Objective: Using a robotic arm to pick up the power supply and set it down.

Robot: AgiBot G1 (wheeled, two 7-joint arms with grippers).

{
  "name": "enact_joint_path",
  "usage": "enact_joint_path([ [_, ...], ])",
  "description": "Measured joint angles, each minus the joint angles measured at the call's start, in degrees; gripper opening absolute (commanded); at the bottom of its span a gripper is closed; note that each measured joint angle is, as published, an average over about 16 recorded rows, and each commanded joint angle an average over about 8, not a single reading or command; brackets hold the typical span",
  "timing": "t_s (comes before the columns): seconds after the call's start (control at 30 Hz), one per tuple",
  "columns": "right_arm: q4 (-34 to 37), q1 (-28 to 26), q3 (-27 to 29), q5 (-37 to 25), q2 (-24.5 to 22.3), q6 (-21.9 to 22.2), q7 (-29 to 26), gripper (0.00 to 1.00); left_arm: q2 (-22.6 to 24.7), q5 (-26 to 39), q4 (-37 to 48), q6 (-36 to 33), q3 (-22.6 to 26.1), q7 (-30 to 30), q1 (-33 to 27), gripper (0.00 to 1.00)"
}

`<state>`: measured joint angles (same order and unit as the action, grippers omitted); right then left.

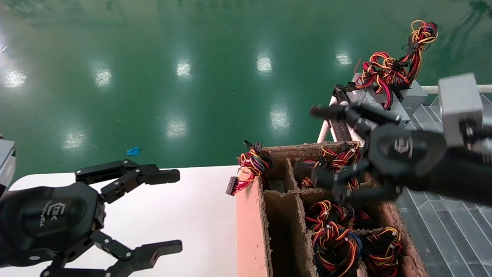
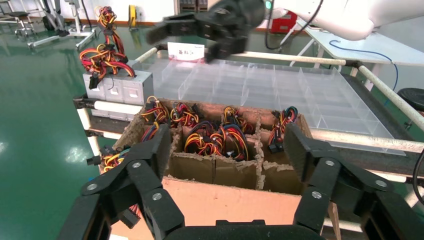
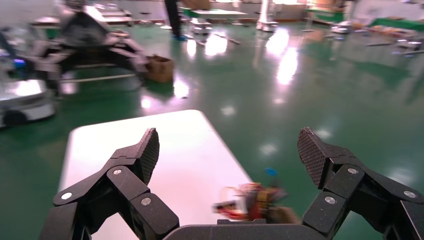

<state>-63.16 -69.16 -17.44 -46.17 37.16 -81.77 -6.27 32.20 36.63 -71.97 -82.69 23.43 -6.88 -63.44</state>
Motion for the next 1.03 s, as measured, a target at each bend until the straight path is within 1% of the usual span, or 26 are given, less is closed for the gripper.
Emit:
enact_joint_path([
  [0.23,-7.33,5.33,0.99,3.02,-1.5,-2.76,-3.09,1.0,0.0,0.0,0.0,0.0,0.0,0.0,0.0,1.0],
  [0.43,-11.16,8.13,1.54,4.66,-2.3,-4.22,-4.61,1.0,0.0,-0.01,0.01,0.01,0.0,0.0,0.01,1.0],
  [0.63,-12.27,8.95,1.73,5.16,-2.54,-4.65,-5.01,1.0,0.0,-0.01,0.02,0.02,-0.01,0.01,0.01,1.0],
  [1.03,-11.38,8.32,1.63,4.79,-2.37,-4.31,-4.74,1.0,0.0,-0.01,0.02,0.02,-0.01,0.0,0.01,1.0],
])
